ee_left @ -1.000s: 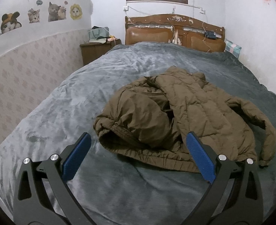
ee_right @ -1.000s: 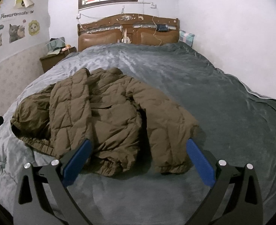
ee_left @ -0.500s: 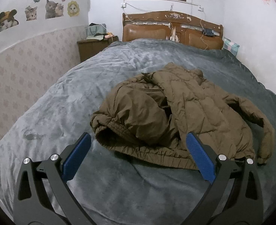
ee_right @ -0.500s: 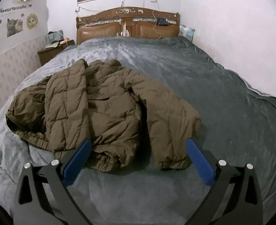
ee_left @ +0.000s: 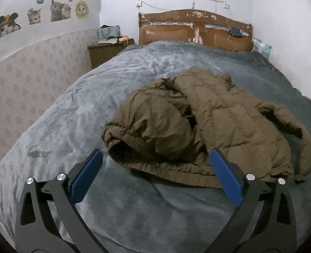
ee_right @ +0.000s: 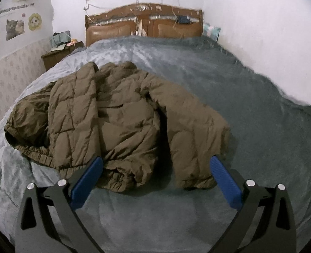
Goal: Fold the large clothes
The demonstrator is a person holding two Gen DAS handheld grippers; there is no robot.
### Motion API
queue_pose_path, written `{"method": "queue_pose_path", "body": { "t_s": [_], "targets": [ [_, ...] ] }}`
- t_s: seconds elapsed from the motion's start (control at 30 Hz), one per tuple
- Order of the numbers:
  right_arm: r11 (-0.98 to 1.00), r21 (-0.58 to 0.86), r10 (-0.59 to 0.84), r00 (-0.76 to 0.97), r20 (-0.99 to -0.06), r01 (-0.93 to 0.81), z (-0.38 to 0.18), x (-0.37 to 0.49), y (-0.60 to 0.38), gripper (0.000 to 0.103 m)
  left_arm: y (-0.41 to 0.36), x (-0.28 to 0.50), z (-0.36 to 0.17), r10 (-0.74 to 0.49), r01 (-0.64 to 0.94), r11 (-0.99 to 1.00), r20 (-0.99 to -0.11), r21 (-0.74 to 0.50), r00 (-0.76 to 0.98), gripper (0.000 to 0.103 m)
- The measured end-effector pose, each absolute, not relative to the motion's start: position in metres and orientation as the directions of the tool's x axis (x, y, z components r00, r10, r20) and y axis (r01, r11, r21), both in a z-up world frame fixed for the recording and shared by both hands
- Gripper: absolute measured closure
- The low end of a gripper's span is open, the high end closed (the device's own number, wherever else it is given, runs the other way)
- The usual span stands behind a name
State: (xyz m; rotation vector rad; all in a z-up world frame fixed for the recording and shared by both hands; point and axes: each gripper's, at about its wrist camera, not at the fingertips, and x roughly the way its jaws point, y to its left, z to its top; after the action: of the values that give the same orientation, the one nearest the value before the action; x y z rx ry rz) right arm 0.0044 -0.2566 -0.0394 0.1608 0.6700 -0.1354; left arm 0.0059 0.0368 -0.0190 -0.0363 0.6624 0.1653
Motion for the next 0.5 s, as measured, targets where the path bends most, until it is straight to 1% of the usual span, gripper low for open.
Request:
{"method": "queue_pose_path", "body": {
  "t_s": [0.13, 0.23, 0.33, 0.4, 0.5],
  "targets": [
    [0.963, 0.217, 0.031, 0.738, -0.674, 0.158, -0.063, 0.024, -0.262, 0.002, 0.045, 0.020, -0.041, 0.176, -0.197, 0.980, -0.649, 0.042, 0.741, 0.003],
    [0.960, 0.227, 0.047, 0.707, -0.705, 0.164, -0.080, 0.042, -0.260, 0.002, 0.057, 0.033, -0.058, 0.215, -0.236, 0.970, -0.685, 0.064, 0.696, 0.003],
    [0.964, 0.210, 0.047, 0.676, -0.736, 0.162, -0.098, 0.059, -0.255, 0.002, 0.067, 0.043, -0.067, 0.233, -0.269, 0.961, -0.704, 0.061, 0.671, 0.003],
    [0.963, 0.227, 0.081, 0.649, -0.757, 0.145, -0.112, 0.069, -0.251, 0.002, 0.071, 0.046, -0.069, 0.242, -0.283, 0.957, -0.706, 0.062, 0.665, 0.003],
    [0.966, 0.219, 0.086, 0.630, -0.772, 0.136, -0.125, 0.081, -0.243, 0.003, 0.074, 0.046, -0.067, 0.236, -0.290, 0.956, -0.703, 0.044, 0.671, 0.003]
  ]
}}
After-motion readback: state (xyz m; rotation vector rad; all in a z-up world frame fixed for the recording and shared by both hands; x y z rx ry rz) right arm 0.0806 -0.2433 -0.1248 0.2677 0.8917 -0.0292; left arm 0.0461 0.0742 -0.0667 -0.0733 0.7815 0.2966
